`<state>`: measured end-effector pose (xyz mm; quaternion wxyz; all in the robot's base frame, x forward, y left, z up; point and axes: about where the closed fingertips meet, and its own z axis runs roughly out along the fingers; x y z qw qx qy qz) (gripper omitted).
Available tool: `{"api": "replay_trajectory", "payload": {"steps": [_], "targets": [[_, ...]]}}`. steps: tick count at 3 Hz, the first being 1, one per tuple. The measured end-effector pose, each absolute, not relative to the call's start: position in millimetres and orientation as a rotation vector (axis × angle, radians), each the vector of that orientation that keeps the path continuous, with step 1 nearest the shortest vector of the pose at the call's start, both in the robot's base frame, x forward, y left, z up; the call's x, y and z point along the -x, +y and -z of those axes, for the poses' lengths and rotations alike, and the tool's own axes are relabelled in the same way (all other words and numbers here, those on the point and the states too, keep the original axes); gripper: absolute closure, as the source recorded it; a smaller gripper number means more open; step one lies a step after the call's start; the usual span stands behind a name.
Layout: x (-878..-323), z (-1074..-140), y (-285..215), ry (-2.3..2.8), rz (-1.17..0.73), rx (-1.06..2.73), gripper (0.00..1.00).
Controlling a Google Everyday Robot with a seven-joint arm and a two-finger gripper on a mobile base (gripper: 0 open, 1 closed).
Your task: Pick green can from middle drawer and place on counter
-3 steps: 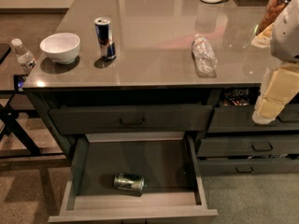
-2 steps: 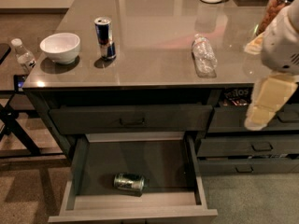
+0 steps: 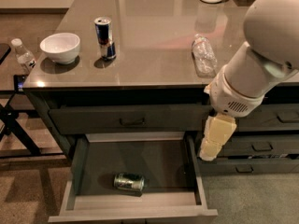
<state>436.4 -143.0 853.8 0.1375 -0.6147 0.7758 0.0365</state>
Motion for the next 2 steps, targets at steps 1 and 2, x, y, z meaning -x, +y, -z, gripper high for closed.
{"api": "replay_trajectory", "payload": {"steps": [1,2], "targets": [[-436.4,-853.8,-143.0,2.245,-0.106,1.778,0.0],[-434.6,-844.1,-137.5,2.249,-0.168,1.759,0.0]]}}
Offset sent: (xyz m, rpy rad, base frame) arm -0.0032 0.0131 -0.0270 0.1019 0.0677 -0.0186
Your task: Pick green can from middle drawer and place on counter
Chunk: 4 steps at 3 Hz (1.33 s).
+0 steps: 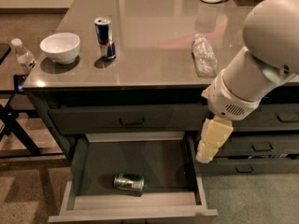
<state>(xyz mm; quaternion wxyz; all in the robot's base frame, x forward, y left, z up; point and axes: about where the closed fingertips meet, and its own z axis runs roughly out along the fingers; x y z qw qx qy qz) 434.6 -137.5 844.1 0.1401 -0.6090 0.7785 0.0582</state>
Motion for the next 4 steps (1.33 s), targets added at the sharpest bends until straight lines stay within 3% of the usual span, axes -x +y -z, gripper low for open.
{"api": "replay_trajectory", "payload": {"steps": [2,4], "targets": [[-443.3,-764.1,-73.3,2.213,-0.351,1.667,0.0],[-437.6,-748.3,-67.9,2.238,-0.373,1.667,0.0]]}}
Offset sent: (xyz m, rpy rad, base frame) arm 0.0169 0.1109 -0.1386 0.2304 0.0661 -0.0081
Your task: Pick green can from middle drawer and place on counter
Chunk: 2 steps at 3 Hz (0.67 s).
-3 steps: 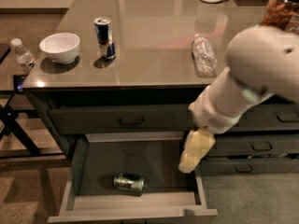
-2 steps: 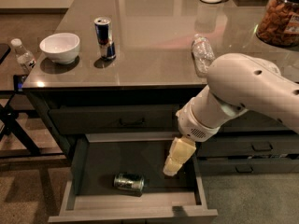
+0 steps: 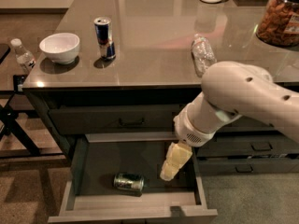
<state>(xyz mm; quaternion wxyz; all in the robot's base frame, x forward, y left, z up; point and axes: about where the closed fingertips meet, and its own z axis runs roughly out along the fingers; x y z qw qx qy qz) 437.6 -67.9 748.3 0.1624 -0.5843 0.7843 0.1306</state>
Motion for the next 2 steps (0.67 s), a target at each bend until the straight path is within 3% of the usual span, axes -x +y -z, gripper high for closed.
{"api": "replay_trajectory", "payload": {"steps": [2], "targets": [[-433.5,-651.9,-37.8,2.309,-0.456,1.678,0.0]]}}
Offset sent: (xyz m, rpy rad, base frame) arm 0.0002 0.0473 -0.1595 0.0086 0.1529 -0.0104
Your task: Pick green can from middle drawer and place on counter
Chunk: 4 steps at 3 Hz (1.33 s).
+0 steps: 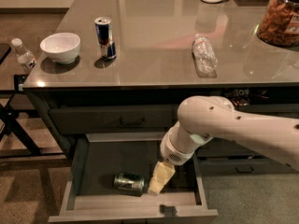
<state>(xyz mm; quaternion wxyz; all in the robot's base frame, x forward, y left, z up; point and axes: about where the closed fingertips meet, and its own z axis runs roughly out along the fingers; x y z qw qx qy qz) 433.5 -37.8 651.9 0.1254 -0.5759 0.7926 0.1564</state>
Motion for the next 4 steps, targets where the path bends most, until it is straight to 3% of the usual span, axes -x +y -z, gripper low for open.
{"api": "replay_trajectory", "payload": {"steps": [4], "targets": [[-445.8,-571.4,9.1,2.271,-0.701,1.575,0.0]]}}
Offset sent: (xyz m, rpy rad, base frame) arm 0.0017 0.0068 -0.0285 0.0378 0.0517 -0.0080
